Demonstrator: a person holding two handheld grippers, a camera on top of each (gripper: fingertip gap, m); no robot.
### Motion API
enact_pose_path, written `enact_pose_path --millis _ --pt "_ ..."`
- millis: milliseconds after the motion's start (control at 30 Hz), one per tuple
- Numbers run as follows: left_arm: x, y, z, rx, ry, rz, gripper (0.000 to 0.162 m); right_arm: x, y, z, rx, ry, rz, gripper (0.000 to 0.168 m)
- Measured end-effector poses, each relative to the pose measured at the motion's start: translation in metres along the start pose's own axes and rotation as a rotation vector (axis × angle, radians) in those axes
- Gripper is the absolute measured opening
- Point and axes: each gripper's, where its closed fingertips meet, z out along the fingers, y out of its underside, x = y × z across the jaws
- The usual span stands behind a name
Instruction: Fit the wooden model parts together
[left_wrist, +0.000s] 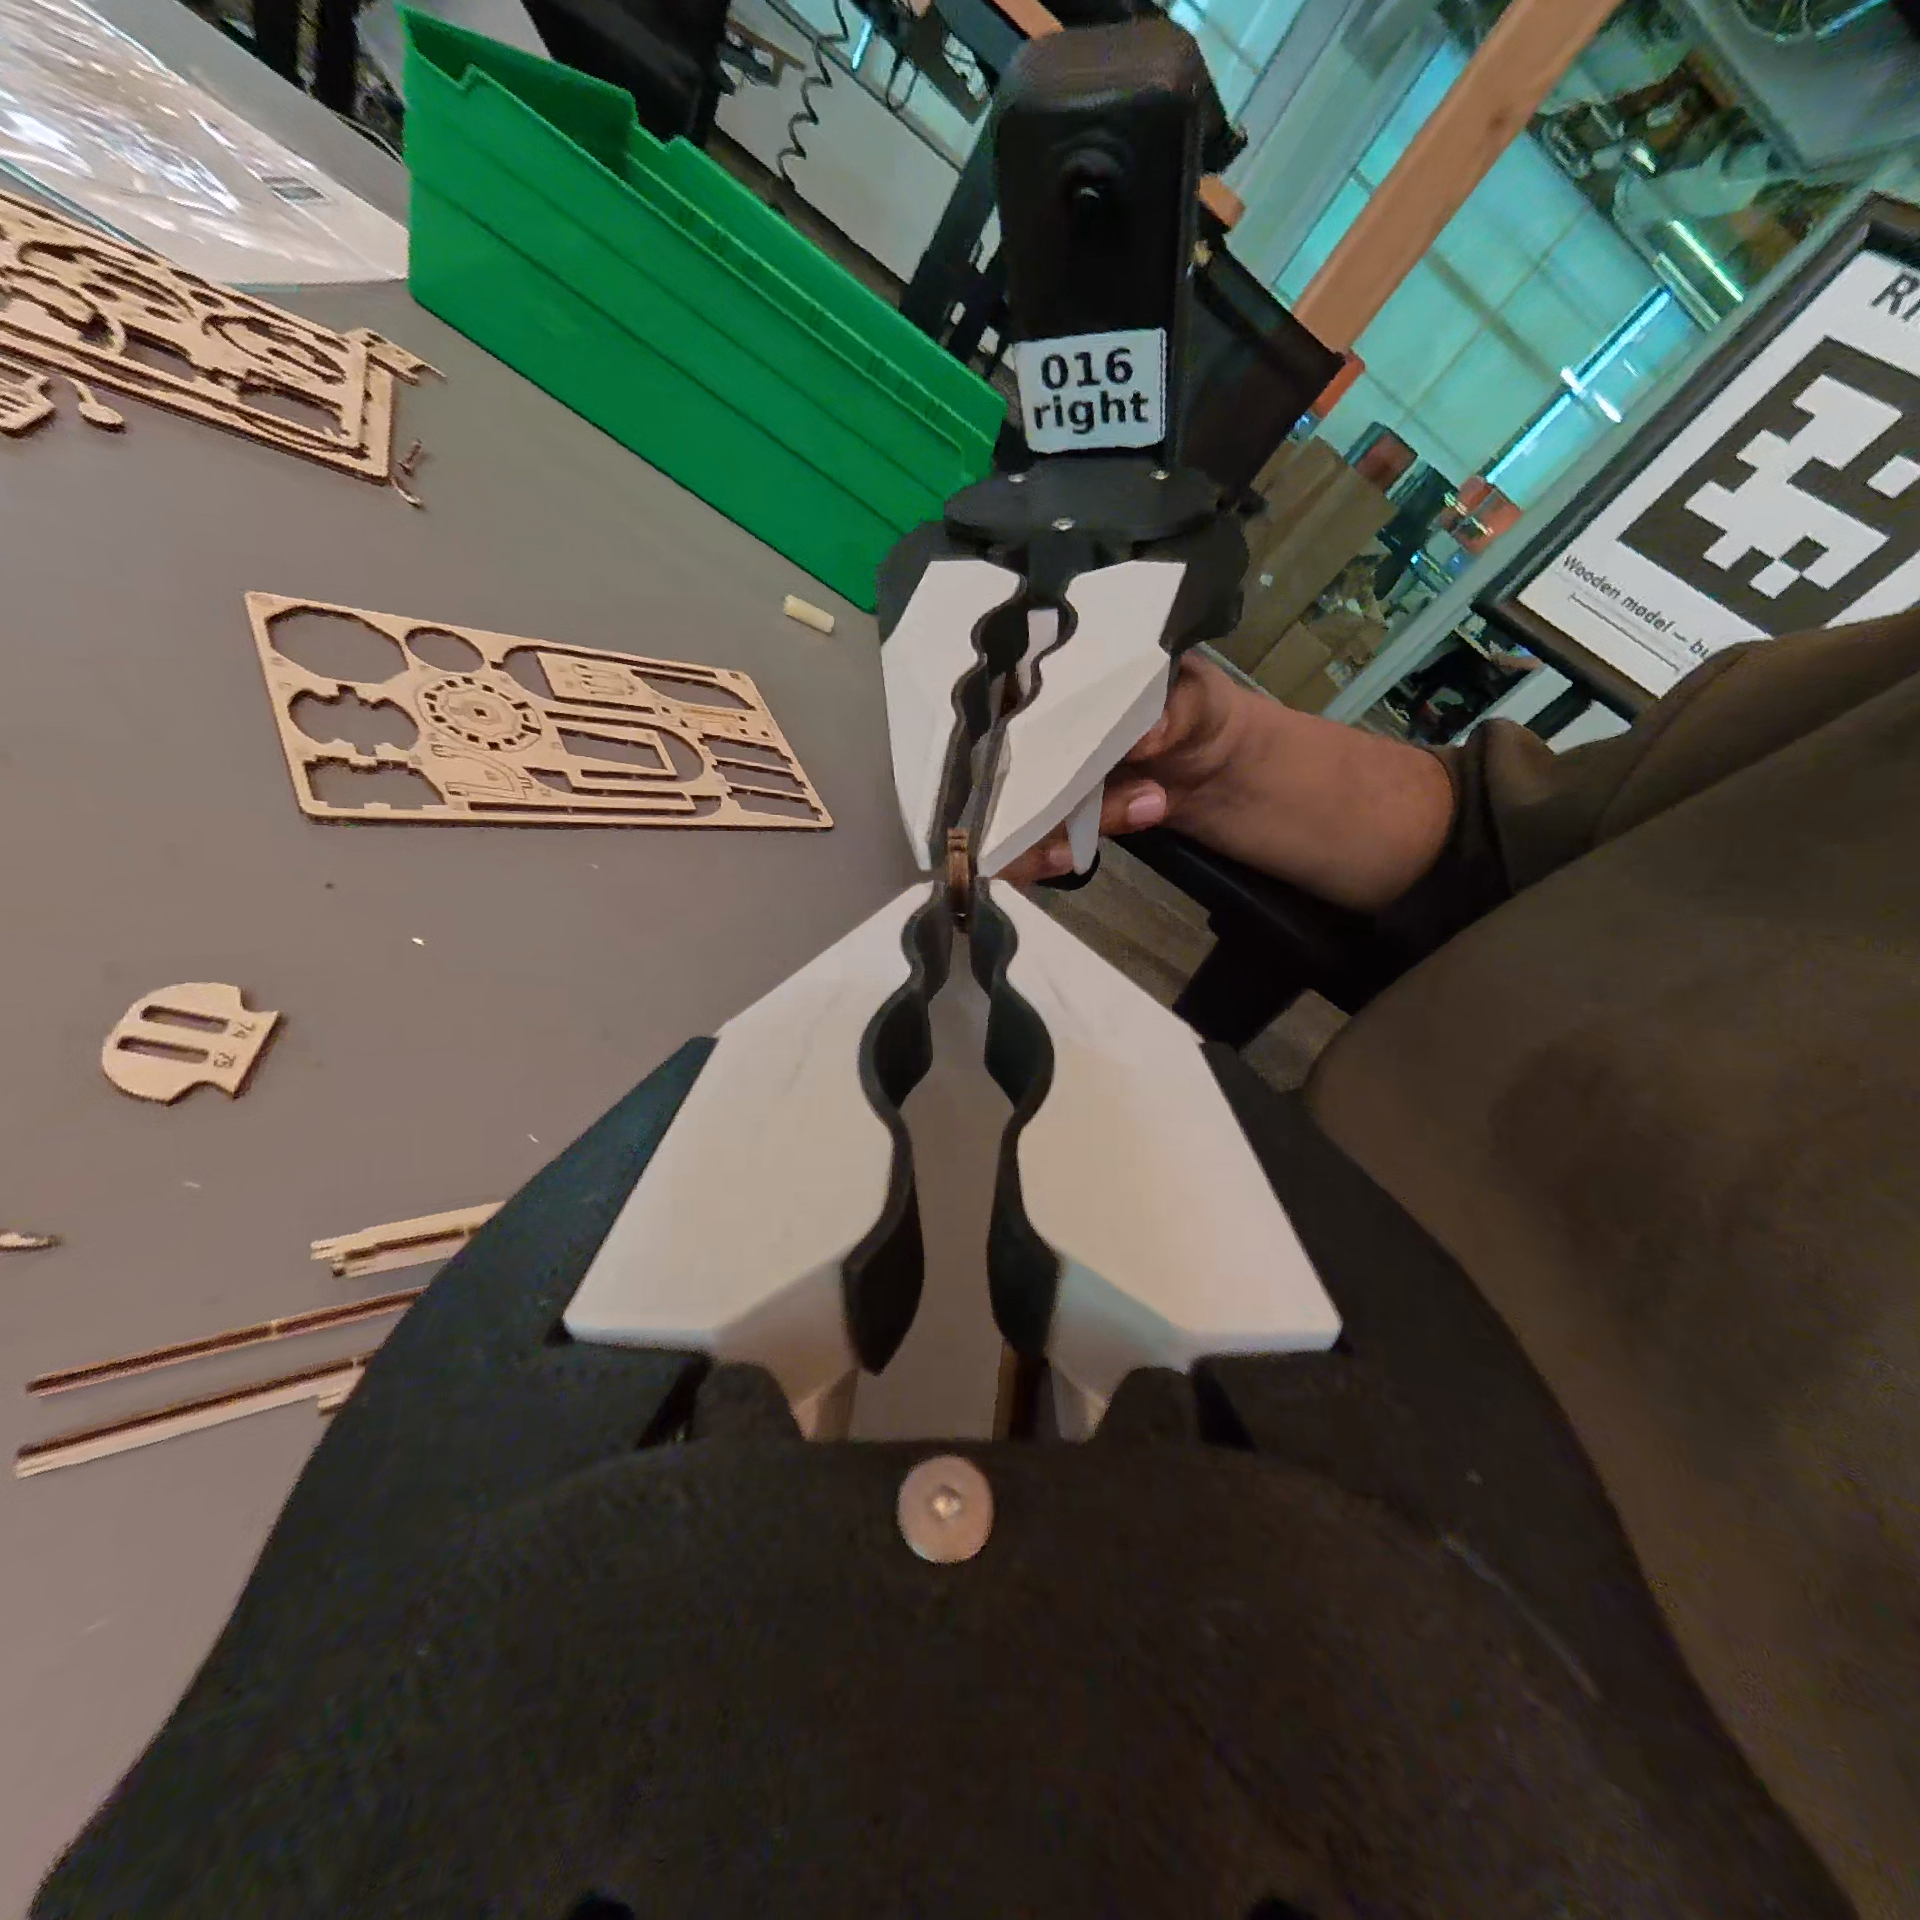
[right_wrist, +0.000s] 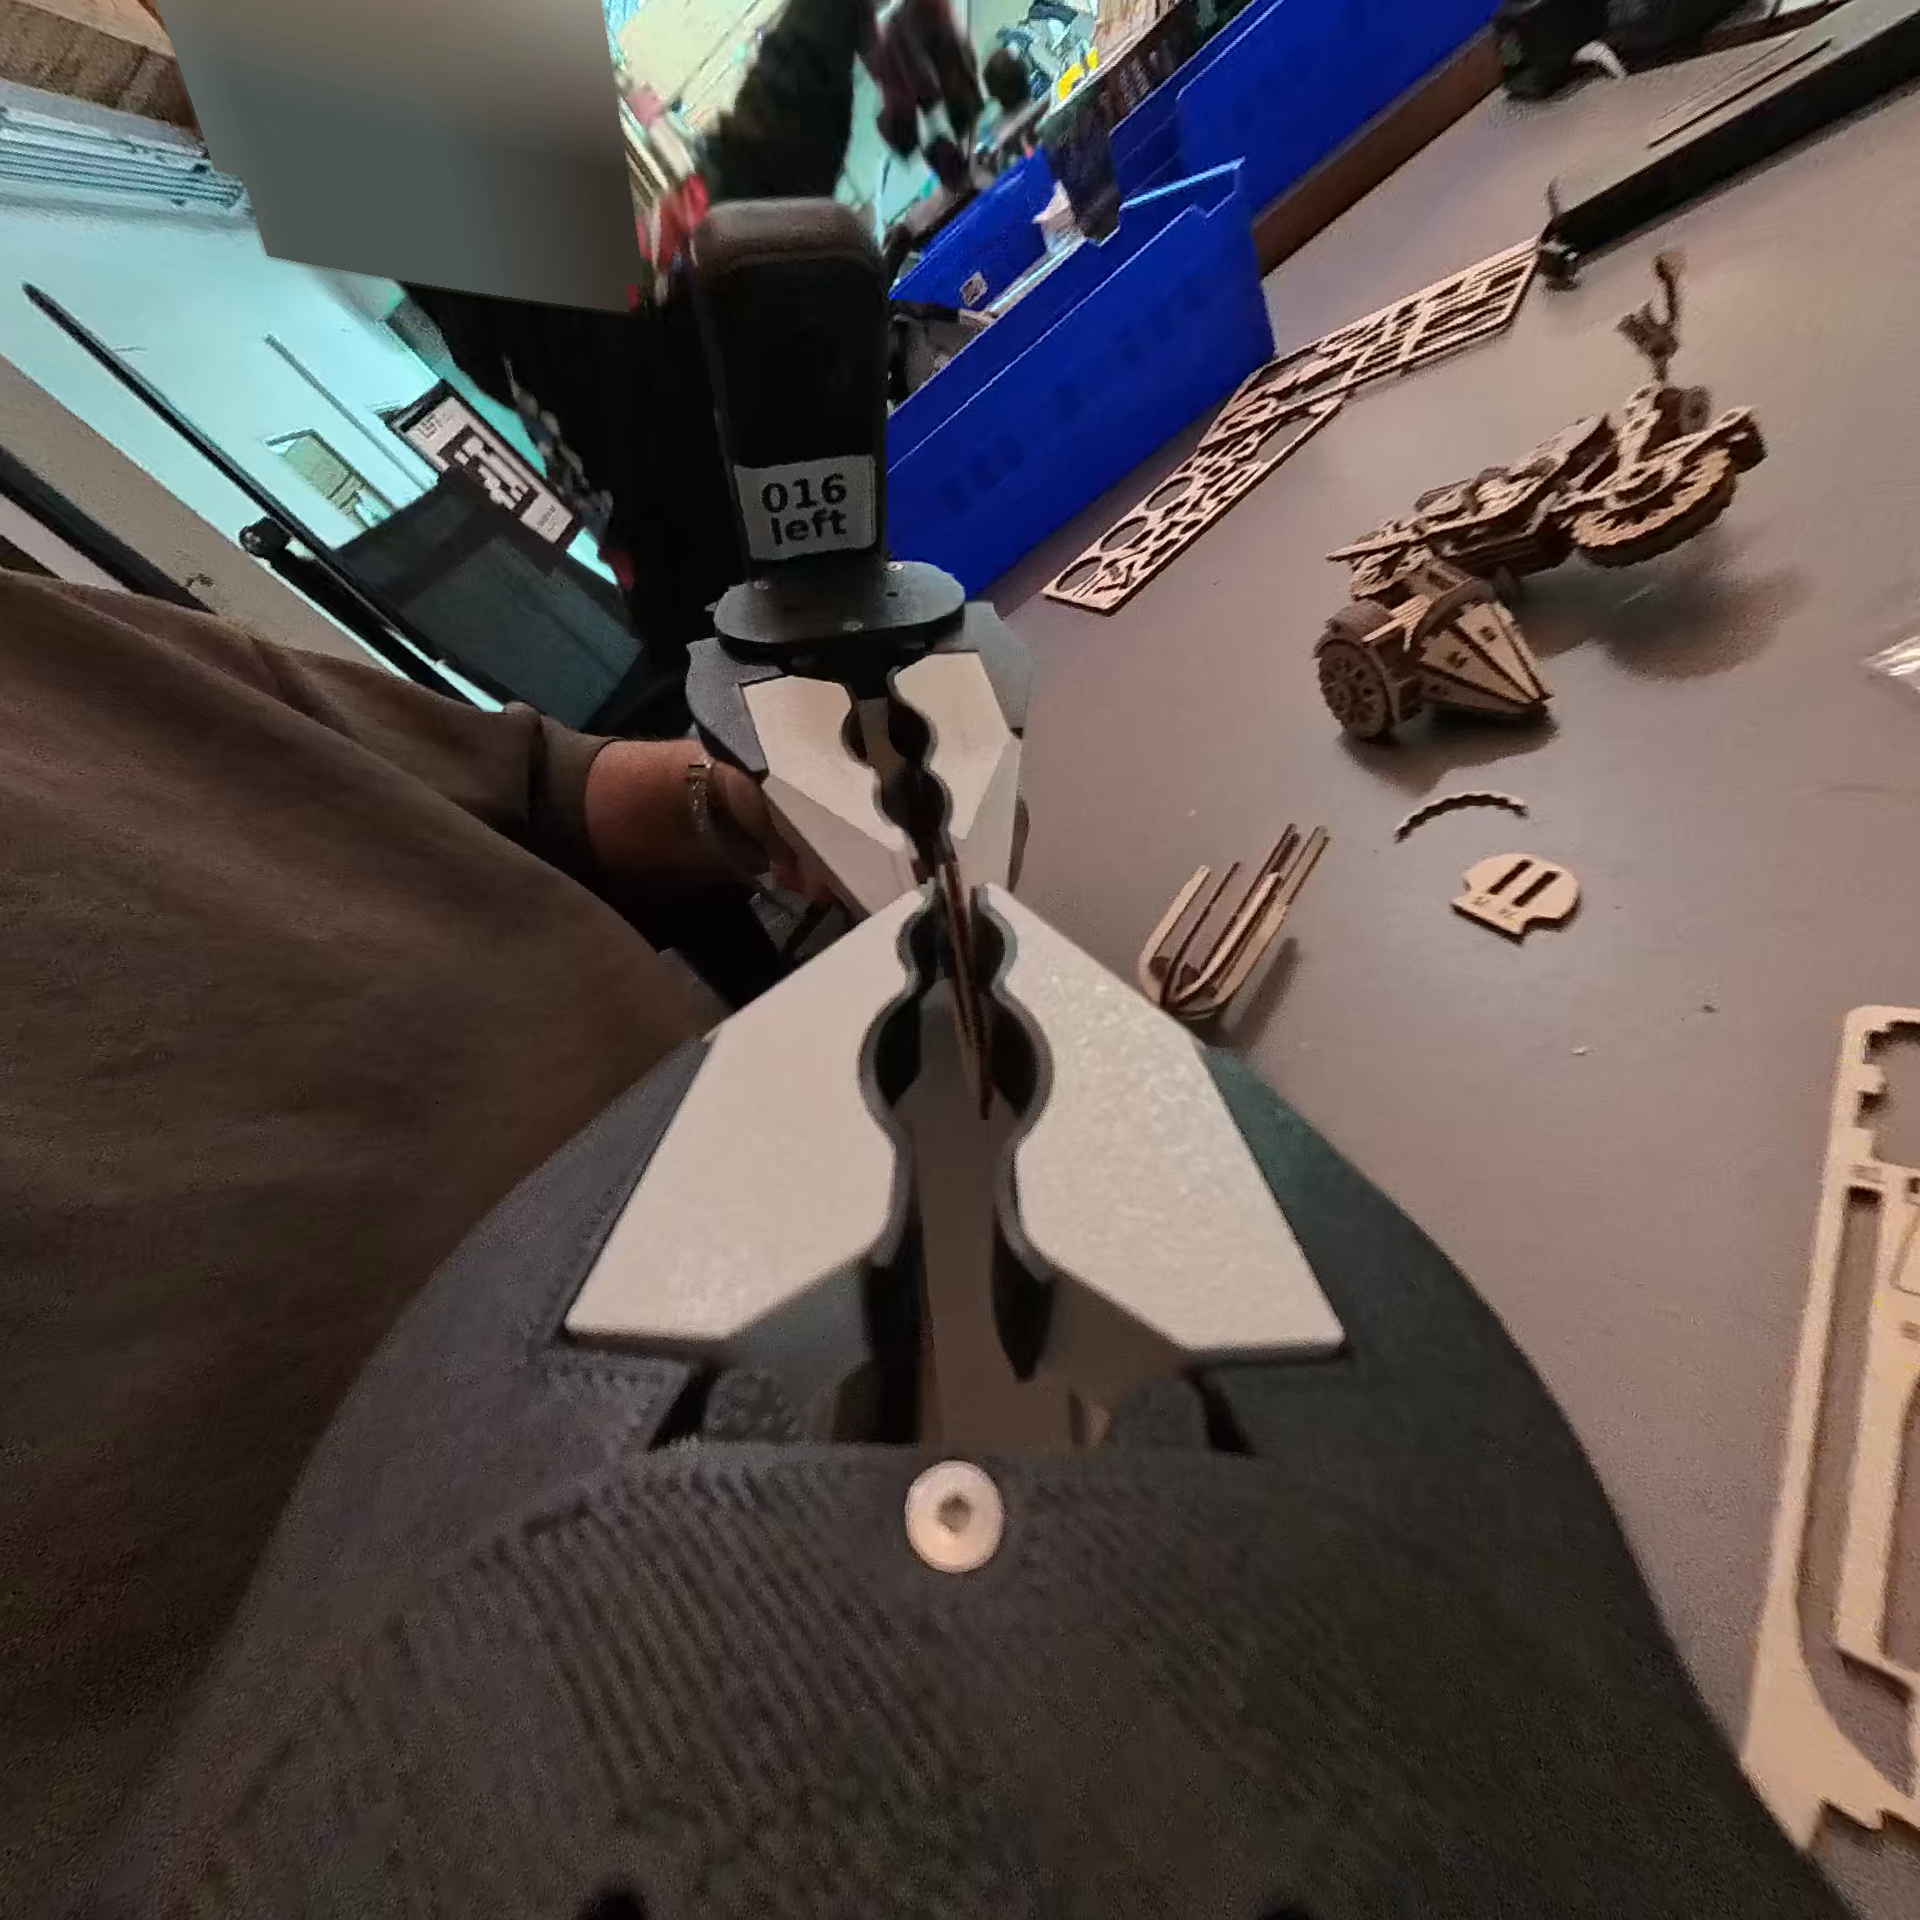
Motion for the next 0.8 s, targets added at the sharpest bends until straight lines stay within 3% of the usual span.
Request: enact_pose_path --millis 167,400,567,800 --pt "0.000 -0.005 -0.001 0.034 0.006 -0.020 0.001 -0.001 -0.005 0.000 0.007 0.006 0.004 0.001" --pt "-0.006 -0.009 -0.003 0.050 -0.110 0.122 0.002 0.002 -0.010 0.000 0.059 0.008 0.106 0.000" --pt "-0.005 -0.015 -0.005 0.106 -0.044 0.003 0.001 0.005 -0.015 -0.006 0.135 -0.136 0.341 0.000" --pt "-0.018 -0.009 -0.007 0.078 -0.052 -0.090 0.000 0.022 -0.014 -0.018 0.100 -0.004 0.239 0.000"
